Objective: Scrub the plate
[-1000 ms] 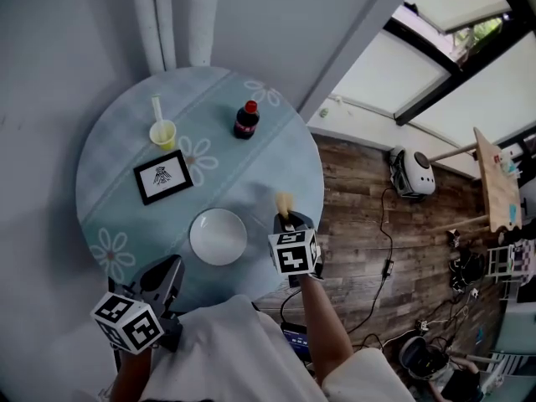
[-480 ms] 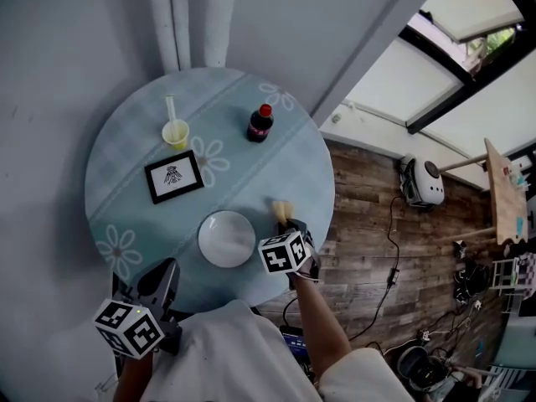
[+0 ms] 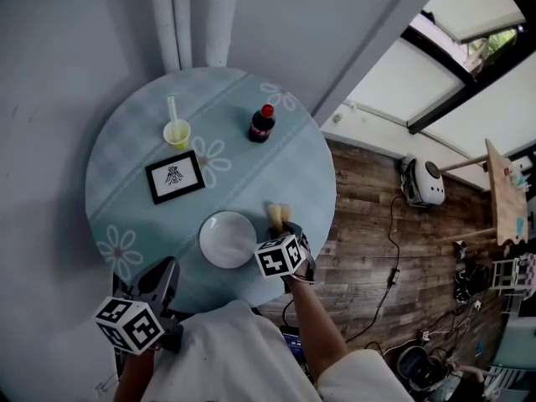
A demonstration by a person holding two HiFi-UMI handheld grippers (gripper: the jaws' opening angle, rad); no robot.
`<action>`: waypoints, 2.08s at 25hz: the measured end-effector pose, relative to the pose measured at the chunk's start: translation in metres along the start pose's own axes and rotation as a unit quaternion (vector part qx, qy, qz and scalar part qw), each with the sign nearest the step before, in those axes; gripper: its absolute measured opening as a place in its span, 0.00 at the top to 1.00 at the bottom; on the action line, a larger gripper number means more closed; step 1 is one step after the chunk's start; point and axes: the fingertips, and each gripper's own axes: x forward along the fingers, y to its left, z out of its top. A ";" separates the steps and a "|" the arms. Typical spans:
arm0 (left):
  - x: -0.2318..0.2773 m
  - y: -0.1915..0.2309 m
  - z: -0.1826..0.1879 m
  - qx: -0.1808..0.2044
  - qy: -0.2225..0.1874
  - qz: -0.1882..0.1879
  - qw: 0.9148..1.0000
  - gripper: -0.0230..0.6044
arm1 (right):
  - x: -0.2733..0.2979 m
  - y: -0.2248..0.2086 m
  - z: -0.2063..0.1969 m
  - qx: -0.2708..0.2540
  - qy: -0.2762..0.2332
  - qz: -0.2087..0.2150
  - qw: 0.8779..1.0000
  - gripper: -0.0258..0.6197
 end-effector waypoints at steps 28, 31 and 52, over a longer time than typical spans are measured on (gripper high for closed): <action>0.020 -0.005 0.010 -0.006 0.002 -0.057 0.998 0.95 | -0.163 -0.054 0.061 0.347 -0.321 0.126 0.872 0.65; 0.020 -0.007 0.016 -0.001 -0.005 -0.066 0.998 0.95 | -0.183 -0.056 0.065 0.344 -0.345 0.114 0.866 0.65; 0.014 -0.031 0.029 0.071 -0.037 -0.093 0.992 0.95 | -0.220 -0.011 0.047 0.316 -0.348 0.053 0.881 0.90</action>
